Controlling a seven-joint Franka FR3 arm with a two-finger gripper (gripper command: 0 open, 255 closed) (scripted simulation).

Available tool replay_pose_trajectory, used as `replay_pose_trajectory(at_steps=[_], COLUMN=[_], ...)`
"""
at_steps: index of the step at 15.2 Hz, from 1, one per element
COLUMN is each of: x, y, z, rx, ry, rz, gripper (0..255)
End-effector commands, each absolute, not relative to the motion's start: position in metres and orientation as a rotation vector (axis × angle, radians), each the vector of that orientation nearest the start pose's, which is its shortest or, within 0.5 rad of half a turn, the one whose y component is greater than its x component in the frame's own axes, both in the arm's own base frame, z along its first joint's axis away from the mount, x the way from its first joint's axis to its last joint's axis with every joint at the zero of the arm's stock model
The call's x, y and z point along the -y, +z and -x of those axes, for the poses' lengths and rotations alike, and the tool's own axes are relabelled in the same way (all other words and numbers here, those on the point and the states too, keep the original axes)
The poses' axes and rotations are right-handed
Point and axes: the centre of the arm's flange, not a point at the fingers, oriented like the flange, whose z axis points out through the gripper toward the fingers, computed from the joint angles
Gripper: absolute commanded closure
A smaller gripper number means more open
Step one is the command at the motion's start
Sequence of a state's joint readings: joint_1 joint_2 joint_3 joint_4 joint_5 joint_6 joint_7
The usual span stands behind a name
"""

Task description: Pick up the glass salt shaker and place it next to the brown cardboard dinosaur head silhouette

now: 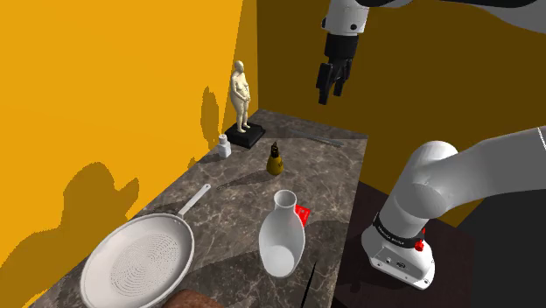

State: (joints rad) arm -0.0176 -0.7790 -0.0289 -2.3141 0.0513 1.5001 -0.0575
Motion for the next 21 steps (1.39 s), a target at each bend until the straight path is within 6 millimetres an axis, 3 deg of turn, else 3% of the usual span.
replay_pose_trajectory(at_steps=[1, 21], x=[0.011, -0.071], y=[0.602, 0.482], z=[-0.302, -0.521], rx=[0.034, 0.004], ry=[0.049, 0.030], rz=[3.068, 3.106], gripper=[0, 0])
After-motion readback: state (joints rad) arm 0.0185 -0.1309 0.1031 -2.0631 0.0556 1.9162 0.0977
